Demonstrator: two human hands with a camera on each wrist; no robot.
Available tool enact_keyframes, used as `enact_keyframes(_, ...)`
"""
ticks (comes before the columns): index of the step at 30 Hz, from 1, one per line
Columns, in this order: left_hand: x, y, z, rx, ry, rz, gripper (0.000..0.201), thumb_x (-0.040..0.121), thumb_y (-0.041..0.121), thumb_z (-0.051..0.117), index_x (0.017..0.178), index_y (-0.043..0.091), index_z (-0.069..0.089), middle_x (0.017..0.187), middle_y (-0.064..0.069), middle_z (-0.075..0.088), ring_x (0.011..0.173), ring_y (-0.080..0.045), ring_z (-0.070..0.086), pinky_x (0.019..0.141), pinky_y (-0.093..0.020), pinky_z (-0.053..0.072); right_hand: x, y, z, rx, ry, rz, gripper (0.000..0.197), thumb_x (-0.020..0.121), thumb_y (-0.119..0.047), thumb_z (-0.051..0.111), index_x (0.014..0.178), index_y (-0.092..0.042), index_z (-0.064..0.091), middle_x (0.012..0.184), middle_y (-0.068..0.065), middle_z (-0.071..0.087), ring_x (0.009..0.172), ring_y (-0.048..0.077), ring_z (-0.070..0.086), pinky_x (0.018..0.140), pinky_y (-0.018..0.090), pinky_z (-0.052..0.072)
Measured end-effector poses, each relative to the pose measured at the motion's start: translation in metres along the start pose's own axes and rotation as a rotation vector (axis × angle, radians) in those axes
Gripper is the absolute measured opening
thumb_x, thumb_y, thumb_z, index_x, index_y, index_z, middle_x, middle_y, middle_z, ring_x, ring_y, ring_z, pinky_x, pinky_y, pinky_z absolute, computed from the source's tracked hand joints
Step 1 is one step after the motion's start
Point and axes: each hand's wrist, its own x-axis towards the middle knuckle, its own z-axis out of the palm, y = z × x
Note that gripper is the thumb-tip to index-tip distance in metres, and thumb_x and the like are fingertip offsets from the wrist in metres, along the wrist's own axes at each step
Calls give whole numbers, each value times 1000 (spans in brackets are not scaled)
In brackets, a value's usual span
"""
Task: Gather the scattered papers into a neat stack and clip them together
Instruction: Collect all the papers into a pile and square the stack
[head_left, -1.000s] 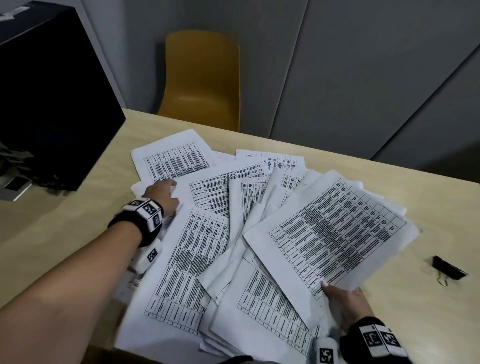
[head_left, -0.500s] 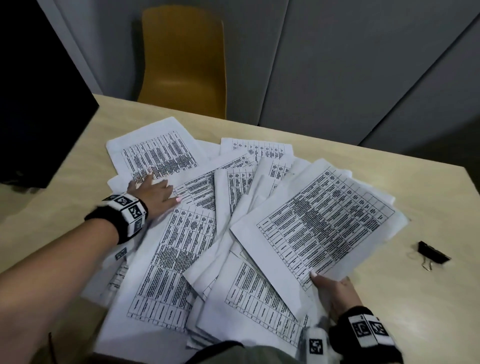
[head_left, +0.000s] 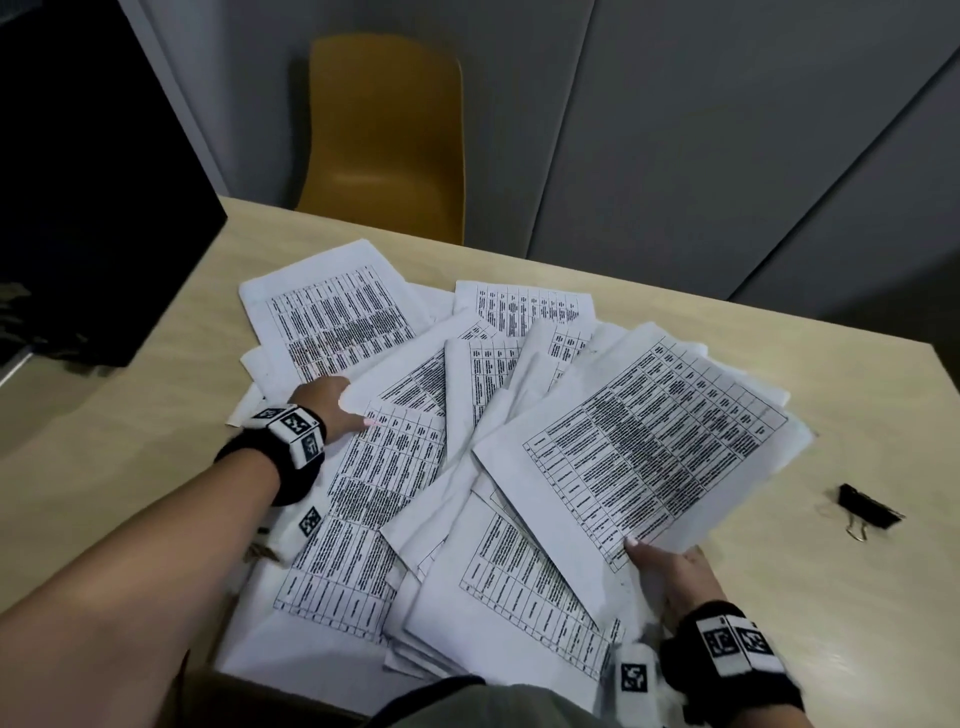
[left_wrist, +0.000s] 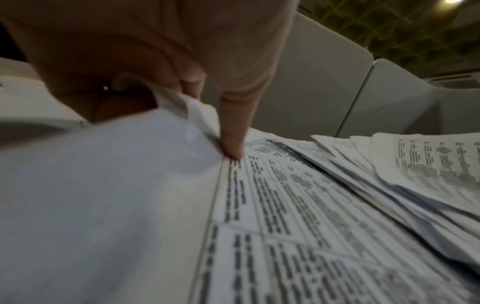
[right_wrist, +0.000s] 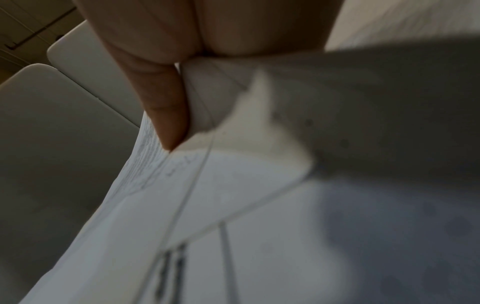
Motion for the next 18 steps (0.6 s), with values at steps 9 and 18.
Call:
enact_keyframes(9, 10, -8, -19, 91, 36, 26, 57, 77, 34, 71, 127, 10, 55, 131, -17, 49, 117, -34, 49, 97, -36, 41, 3, -4, 1, -7, 20, -139, 34, 76, -15, 72, 69, -19, 39, 34, -10, 46, 27, 1, 41, 32, 11, 28)
enact_keyframes(18, -29, -25, -16, -181, 90, 42, 38, 86, 22, 63, 119, 5, 54, 124, -19, 59, 113, -32, 55, 85, -31, 40, 1, -3, -1, -53, -23, -151, 22, 77, -10, 73, 74, -5, 52, 51, 3, 62, 48, 20, 62, 50, 25, 50)
